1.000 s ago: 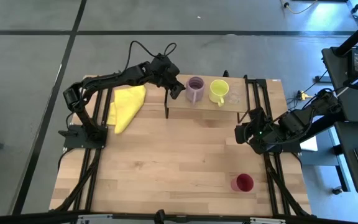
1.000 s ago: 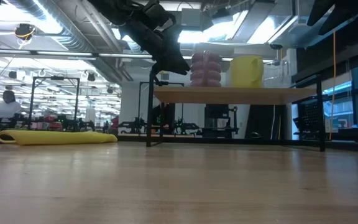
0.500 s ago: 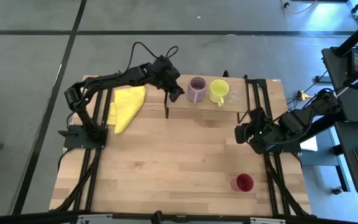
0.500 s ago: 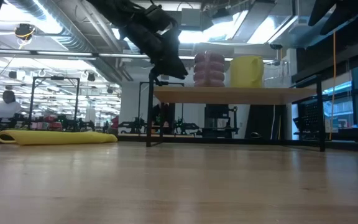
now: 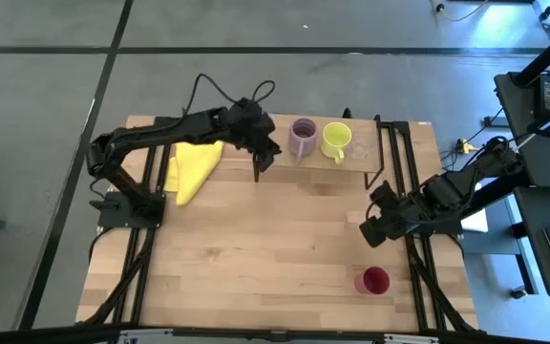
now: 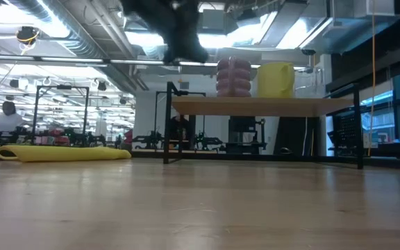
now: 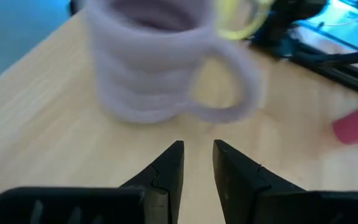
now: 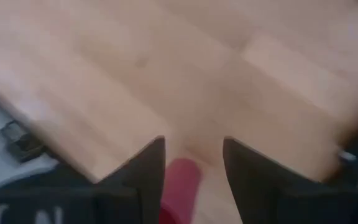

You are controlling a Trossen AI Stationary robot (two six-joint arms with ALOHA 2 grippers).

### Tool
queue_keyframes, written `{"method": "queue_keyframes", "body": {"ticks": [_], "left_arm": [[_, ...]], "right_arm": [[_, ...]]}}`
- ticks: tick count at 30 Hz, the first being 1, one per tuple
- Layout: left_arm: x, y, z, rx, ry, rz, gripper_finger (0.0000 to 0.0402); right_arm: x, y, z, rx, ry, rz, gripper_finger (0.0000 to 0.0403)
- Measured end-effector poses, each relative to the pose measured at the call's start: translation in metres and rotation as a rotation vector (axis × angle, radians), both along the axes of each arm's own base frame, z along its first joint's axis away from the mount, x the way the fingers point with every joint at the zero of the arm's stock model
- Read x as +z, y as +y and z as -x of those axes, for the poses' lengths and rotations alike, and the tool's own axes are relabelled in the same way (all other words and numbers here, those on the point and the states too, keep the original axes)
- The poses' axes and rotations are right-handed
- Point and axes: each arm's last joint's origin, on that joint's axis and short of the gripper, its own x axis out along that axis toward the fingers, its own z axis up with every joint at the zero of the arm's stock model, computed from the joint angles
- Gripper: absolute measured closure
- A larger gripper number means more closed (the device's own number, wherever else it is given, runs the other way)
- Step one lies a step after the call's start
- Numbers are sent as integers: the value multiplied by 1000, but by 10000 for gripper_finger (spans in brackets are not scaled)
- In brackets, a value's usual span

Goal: Stack small to large cups/mugs on shelf
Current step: Put the pink cup on the shelf

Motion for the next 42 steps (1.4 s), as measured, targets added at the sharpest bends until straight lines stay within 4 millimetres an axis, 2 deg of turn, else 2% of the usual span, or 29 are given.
{"method": "queue_keyframes", "body": {"ticks": [4, 9, 15, 20, 25, 31, 37, 42], "left_arm": [[20, -37, 5, -43, -37, -10, 321], [43, -84, 22, -39, -55, -48, 321], [59, -135, 48, -22, -42, -63, 321], [61, -167, 54, -23, -65, -5, 321], [46, -187, 55, 21, -36, 24, 321], [26, -204, 61, 62, 0, 52, 321], [3, -209, 63, 102, 41, 88, 321], [2, -209, 61, 109, 21, 100, 321]], "right_arm": [[4, 11, -3, 115, -72, -40, 240], [-2, 24, 10, 219, 23, -59, 240], [-25, 43, 25, 257, 124, -43, 240], [-54, 54, 29, 259, 141, -48, 240], [-77, 61, 30, 253, 109, -91, 240], [-83, 63, 31, 226, 83, -95, 240], [-81, 64, 30, 217, 40, -69, 240], [-68, 60, 29, 182, -19, 0, 240]]}}
